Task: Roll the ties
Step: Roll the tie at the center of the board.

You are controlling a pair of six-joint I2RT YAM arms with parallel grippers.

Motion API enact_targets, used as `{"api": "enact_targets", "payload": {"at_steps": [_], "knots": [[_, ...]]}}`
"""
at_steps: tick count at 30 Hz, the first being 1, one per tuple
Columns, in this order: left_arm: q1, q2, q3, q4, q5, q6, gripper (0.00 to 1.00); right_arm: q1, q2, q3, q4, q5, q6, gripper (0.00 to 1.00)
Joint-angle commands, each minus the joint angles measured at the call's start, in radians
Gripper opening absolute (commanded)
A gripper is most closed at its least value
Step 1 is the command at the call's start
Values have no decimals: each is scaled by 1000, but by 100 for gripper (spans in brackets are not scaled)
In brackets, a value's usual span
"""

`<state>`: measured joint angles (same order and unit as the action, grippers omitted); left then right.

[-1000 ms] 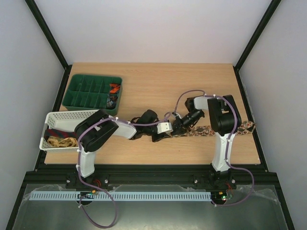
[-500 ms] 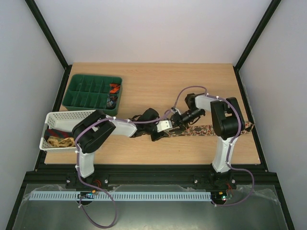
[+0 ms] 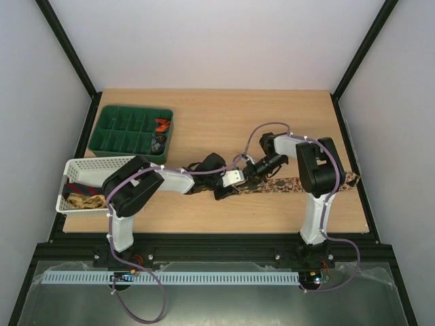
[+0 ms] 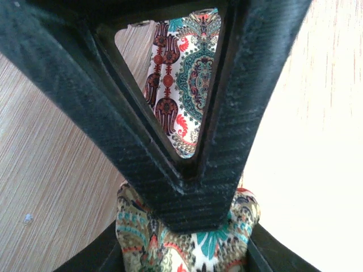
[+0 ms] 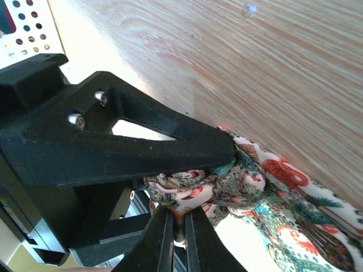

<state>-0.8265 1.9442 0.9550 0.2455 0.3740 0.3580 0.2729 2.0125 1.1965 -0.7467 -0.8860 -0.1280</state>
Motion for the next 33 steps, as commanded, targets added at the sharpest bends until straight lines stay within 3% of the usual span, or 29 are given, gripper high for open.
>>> {"api": "enact_targets", "payload": {"at_steps": [1, 7, 10, 21, 26, 33], "knots": [[11, 65, -32, -180, -82, -13, 40, -12, 50, -5, -29, 128, -23, 1], [23, 4, -13, -103, -39, -14, 61, -40, 64, -44, 0, 199, -36, 1], [32, -24, -8, -44, -12, -24, 67, -56, 68, -55, 11, 228, -39, 1], [37, -45, -136, 330, 146, -22, 77, -73, 86, -63, 46, 310, -25, 1], [37, 21, -108, 414, 161, -72, 80, -73, 87, -65, 55, 354, -26, 1], [23, 97, -79, 460, 187, -84, 77, -72, 67, -69, 25, 425, -32, 1]]}}
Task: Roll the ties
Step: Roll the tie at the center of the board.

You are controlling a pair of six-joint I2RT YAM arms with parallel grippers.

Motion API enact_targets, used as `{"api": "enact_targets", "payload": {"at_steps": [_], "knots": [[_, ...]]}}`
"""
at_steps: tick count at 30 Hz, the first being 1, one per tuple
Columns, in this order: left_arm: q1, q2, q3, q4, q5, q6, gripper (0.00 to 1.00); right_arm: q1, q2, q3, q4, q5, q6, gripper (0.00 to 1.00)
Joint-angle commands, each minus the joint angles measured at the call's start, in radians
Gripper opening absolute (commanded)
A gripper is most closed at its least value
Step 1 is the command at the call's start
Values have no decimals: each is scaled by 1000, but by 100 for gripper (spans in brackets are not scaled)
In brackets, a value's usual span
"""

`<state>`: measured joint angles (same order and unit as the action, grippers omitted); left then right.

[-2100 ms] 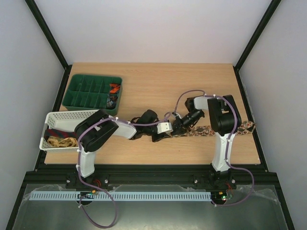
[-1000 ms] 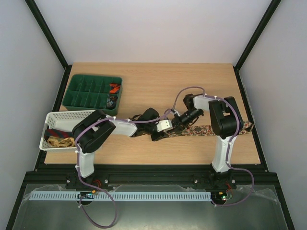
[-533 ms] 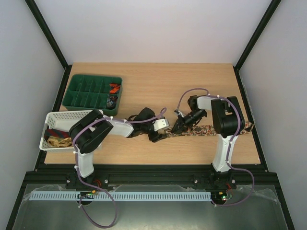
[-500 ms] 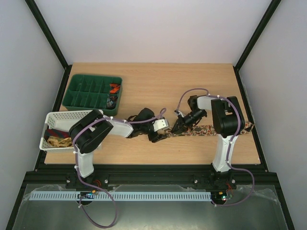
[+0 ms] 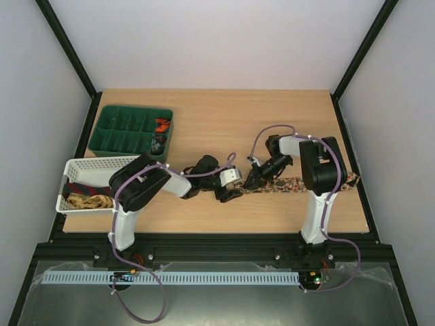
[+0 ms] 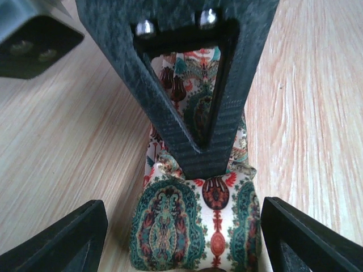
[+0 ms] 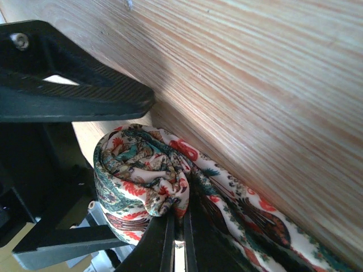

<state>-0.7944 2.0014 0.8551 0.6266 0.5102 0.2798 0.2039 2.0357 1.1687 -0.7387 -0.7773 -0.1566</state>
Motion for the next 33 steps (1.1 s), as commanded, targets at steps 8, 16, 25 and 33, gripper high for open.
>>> {"api": "enact_targets", "payload": {"at_steps": [8, 16, 25, 33], "knots": [[-8, 45, 5, 64, 45, 19, 63, 39, 46, -75, 67, 207, 42, 1], [-20, -23, -14, -98, -77, 127, 38, 36, 35, -41, 74, 140, 51, 4], [-22, -104, -33, -365, -178, 186, 28, 12, -54, 67, -93, -21, 4, 51], [-26, -83, 13, -439, -192, 163, 29, 65, -73, 51, -108, -131, 23, 53]]}}
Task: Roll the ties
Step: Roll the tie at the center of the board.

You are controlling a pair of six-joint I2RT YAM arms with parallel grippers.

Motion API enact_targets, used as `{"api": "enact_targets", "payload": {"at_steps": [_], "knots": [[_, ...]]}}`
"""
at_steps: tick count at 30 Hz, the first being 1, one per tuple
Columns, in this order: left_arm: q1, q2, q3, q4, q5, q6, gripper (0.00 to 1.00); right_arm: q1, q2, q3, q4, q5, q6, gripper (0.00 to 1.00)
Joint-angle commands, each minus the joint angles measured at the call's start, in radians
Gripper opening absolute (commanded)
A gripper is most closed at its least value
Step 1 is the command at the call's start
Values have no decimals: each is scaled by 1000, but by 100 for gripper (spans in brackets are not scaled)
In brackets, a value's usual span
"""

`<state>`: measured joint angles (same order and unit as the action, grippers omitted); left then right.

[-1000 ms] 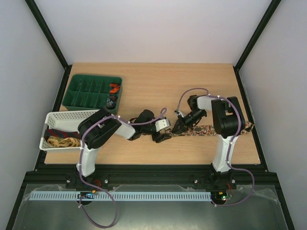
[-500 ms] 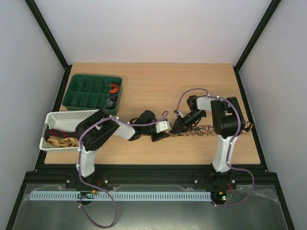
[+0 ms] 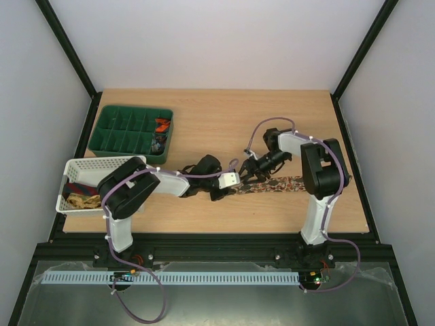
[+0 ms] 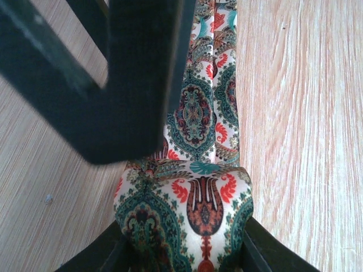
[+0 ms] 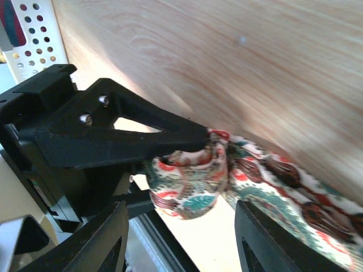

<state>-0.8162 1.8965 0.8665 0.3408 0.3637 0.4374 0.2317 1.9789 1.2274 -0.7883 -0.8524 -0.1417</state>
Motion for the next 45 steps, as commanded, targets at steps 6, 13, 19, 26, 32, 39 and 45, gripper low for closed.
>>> {"api": "enact_targets", "payload": {"at_steps": [6, 13, 19, 26, 32, 39, 45], "knots": [[-6, 42, 21, -177, -51, -10, 32, 74, 40, -10, -2, -12, 32, 44], [-4, 37, 26, -183, -54, -20, 35, 64, 86, 1, 16, 134, 10, 3], [24, -23, 40, -144, -33, -61, 68, 35, 108, -4, 19, 173, -25, 1], [103, -227, 31, -51, -20, -173, 99, 27, 116, -8, 37, 205, -46, 1], [132, -425, -83, 105, -48, -288, 99, 18, 115, -38, 58, 238, -60, 1], [130, -359, -145, 199, 149, -264, 99, 17, 118, -68, 84, 283, -41, 1], [114, -177, -145, 296, 170, -205, 100, 19, 149, -74, 97, 277, -13, 1]]}}
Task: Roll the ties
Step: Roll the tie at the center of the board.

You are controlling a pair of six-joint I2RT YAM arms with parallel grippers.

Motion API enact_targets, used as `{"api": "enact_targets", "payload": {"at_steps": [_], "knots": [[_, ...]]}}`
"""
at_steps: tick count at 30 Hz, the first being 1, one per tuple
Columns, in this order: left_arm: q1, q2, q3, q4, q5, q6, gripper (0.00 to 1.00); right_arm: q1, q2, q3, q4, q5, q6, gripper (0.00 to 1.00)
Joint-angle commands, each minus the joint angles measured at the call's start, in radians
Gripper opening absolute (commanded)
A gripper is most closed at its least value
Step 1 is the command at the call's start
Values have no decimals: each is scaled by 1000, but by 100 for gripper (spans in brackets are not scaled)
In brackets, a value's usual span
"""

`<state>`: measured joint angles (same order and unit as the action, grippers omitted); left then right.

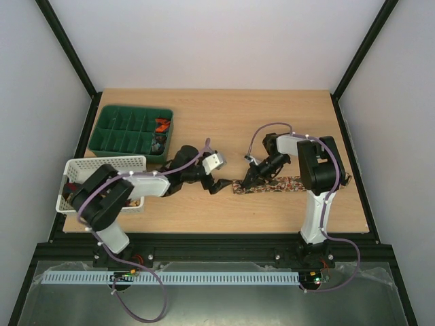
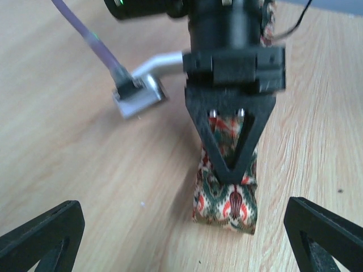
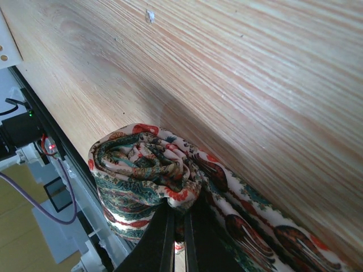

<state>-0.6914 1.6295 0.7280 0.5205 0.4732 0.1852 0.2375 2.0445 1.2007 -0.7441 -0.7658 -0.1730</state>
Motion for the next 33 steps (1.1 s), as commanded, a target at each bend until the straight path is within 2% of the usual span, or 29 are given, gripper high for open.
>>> {"api": "enact_targets", "payload": {"at_steps": [1, 4, 8, 19, 22, 28, 33], "knots": [[-11, 119, -5, 126, 78, 70, 100, 14, 86, -48, 56, 195, 19, 2], [-19, 187, -5, 179, 139, 130, 100, 14, 87, -57, 64, 209, 22, 2], [-52, 269, 14, 235, 135, 151, 97, 13, 99, -58, 66, 195, 31, 1], [-91, 392, 43, 327, 140, 169, 65, 14, 122, -52, 68, 160, 21, 1], [-91, 400, 49, 321, 138, 177, 60, 14, 127, -52, 78, 146, 35, 1], [-96, 432, 84, 317, 128, 172, 59, 20, 132, -63, 99, 135, 61, 1], [-85, 409, 77, 245, 122, 215, 44, 21, 131, -48, 102, 133, 72, 2]]}}
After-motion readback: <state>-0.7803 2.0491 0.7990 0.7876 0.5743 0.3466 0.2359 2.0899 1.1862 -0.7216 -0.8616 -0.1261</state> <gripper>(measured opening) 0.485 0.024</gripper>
